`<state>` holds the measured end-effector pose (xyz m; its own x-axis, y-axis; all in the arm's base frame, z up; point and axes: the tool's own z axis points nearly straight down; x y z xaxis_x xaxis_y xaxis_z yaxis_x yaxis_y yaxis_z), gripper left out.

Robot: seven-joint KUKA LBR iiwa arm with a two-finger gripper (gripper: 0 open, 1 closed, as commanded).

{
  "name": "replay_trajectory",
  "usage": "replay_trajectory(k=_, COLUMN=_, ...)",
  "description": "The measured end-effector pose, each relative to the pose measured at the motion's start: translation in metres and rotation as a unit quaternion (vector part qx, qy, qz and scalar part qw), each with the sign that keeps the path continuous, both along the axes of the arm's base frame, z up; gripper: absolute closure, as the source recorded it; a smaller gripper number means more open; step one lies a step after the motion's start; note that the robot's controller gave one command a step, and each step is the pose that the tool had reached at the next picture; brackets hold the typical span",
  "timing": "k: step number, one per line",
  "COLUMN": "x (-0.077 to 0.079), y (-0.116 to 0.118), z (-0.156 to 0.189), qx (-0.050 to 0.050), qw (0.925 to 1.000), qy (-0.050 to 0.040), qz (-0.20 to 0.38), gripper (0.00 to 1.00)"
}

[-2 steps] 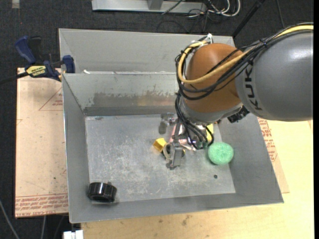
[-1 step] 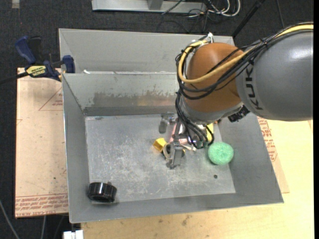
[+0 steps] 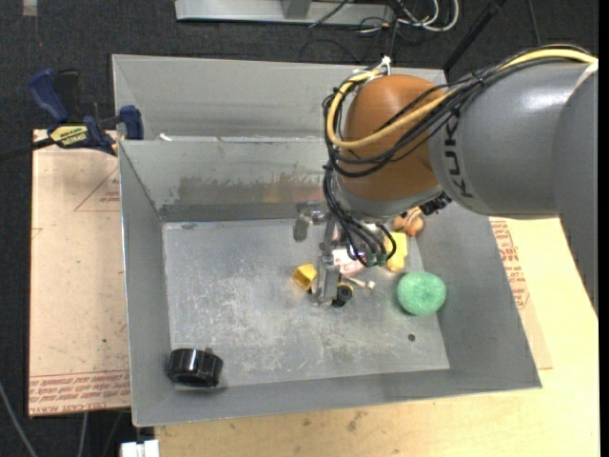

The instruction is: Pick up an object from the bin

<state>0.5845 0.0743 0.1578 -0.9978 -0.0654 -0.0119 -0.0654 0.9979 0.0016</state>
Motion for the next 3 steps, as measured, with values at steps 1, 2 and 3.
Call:
replay_trajectory(k=1, x=-0.006, y=-0.027, z=-0.022, qx=0.000, qw=0.9997, qy=0.0075, qz=-0.021, gripper=0.00)
replay_trajectory(k=2, x=0.005, y=-0.052, z=-0.046, qx=0.000, qw=0.9987, qy=0.0028, qz=-0.051, gripper=0.00)
replay_trajectory(k=3, x=0.017, y=-0.069, z=-0.085, qx=0.000, qw=0.9997, qy=0.0048, qz=-0.024, gripper=1.00)
